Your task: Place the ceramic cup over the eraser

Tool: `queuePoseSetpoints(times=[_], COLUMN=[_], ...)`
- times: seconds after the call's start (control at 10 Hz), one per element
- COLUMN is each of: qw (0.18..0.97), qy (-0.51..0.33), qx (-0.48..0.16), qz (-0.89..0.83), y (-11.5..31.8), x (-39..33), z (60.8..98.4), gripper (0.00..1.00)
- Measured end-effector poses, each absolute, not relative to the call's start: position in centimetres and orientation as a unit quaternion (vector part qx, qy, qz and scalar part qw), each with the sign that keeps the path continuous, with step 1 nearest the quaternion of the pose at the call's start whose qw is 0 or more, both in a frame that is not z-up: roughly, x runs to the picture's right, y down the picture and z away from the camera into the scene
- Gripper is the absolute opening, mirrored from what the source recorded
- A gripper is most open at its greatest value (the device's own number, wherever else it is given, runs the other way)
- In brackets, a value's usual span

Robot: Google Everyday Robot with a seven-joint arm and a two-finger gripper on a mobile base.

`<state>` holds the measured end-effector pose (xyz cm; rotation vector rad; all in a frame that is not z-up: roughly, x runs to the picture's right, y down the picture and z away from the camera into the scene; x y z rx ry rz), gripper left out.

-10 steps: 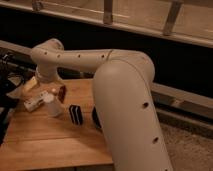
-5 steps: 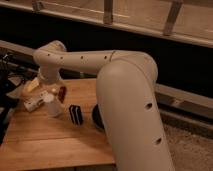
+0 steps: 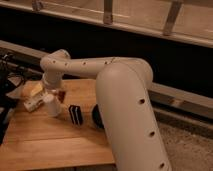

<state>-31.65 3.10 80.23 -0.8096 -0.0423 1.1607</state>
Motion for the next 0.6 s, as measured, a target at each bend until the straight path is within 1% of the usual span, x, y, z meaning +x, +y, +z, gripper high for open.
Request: queuePoseSetpoints(times=[0.6], qw=[0.746], qy=[0.008], qx=[-0.411], qz=[0.524], y=[6.8], x=[-34.0], z=[84.3], gripper=[1.0])
